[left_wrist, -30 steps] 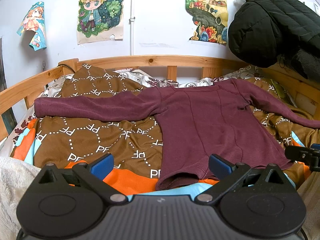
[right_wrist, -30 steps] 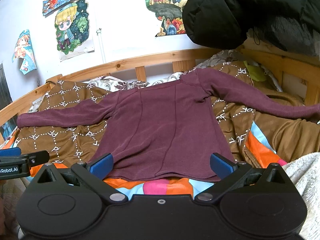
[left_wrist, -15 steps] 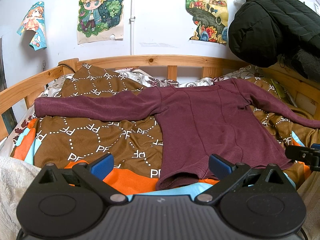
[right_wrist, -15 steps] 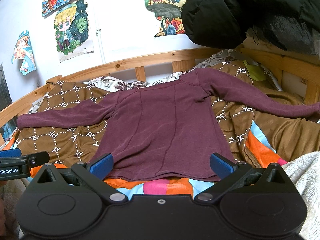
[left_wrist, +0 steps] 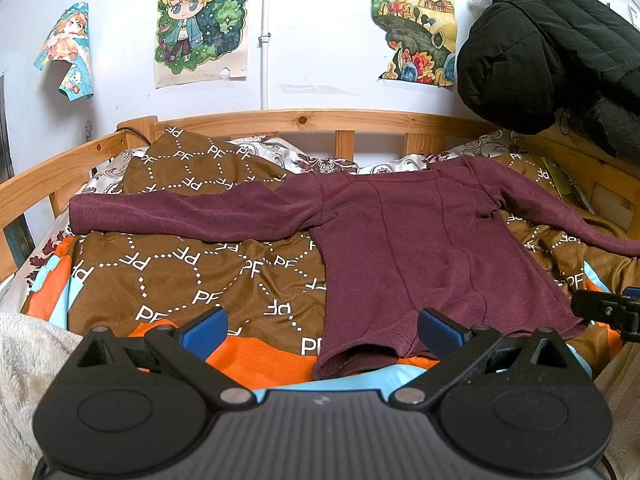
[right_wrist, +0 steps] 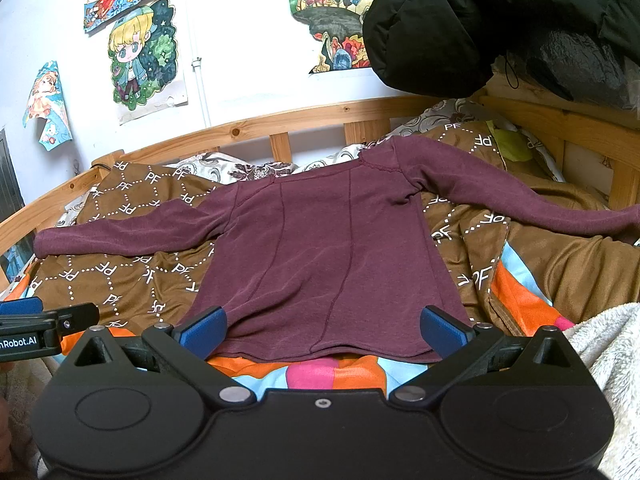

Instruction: Fold small clothes

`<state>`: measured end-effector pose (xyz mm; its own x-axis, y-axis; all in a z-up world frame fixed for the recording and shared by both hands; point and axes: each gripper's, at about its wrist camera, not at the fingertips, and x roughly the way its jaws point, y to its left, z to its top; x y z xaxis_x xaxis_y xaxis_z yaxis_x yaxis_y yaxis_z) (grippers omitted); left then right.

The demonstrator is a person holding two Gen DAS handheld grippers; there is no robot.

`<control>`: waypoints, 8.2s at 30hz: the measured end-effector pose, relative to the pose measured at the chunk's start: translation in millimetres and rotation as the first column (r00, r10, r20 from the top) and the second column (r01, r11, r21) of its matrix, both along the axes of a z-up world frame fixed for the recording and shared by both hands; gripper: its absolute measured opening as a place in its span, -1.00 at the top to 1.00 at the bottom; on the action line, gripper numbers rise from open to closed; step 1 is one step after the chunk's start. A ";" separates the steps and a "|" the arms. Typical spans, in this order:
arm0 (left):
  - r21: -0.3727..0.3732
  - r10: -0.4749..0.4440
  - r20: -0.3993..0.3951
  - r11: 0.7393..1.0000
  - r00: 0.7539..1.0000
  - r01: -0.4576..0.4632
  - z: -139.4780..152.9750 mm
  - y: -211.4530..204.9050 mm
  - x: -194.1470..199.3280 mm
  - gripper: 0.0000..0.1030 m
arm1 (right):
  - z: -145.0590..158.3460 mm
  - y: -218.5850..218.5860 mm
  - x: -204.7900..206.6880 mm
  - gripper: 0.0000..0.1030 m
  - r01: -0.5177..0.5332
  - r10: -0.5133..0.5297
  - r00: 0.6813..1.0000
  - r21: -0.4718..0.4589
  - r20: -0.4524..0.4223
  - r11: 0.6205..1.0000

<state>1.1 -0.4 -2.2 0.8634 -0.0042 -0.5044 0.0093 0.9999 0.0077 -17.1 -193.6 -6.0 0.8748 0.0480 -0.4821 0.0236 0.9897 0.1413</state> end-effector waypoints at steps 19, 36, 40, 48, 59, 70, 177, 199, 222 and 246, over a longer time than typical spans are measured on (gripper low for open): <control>0.000 0.000 -0.002 1.000 1.000 0.000 0.1 0.1 0.2 -0.99 | 0.5 0.2 -0.1 -0.99 0.000 0.000 1.000 0.002 -0.001 1.000; 0.043 0.039 -0.121 0.999 0.992 -0.034 -21.5 3.9 11.4 -0.99 | -2.7 2.2 1.6 -0.99 -0.003 0.002 0.999 -0.012 -0.034 1.000; 0.046 0.045 -0.136 0.998 0.990 -0.039 -21.4 3.0 12.3 -0.99 | -5.3 4.7 4.3 -0.99 0.007 -0.009 0.998 -0.031 -0.064 1.000; 0.060 0.049 -0.188 0.997 0.981 -0.038 -24.4 0.4 21.3 -0.99 | -6.8 2.8 13.6 -0.99 0.027 -0.030 0.993 -0.032 -0.114 0.999; 0.078 0.043 -0.299 0.997 0.953 -0.020 -26.7 -4.3 65.3 -0.99 | -1.9 -23.7 46.7 -0.99 0.083 -0.064 0.976 0.086 -0.207 0.993; 0.085 -0.016 -0.335 0.995 0.942 0.047 -20.8 -13.5 146.2 -0.99 | 18.5 -89.8 93.3 -0.99 0.263 -0.237 0.958 0.164 -0.161 0.951; -0.337 -0.016 -0.311 0.937 0.950 -0.095 -74.5 33.2 248.3 -0.99 | -71.6 39.3 179.3 -0.63 -0.518 0.432 0.854 -0.389 -0.291 0.762; -0.035 -0.146 -0.464 0.989 0.874 0.147 -100.3 -38.2 231.5 -0.99 | -47.5 -131.3 298.1 -0.53 0.085 -0.092 0.994 -0.103 -0.057 0.991; 0.035 -0.193 -0.382 0.974 0.904 0.223 -97.7 -54.2 217.5 -0.99 | -54.9 -143.4 330.0 0.45 0.166 -0.164 0.986 -0.123 0.024 0.979; -0.394 0.578 -0.283 0.657 0.765 -0.642 6.9 247.7 178.5 -0.98 | -22.6 -35.4 197.4 -0.99 -0.028 0.029 0.999 -0.035 0.044 0.999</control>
<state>179.6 247.3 4.7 0.6847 0.2528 -0.6836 -0.6354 0.6665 -0.3899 180.3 -229.0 -28.6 0.8938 0.0570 -0.4449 -0.0100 0.9942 0.1073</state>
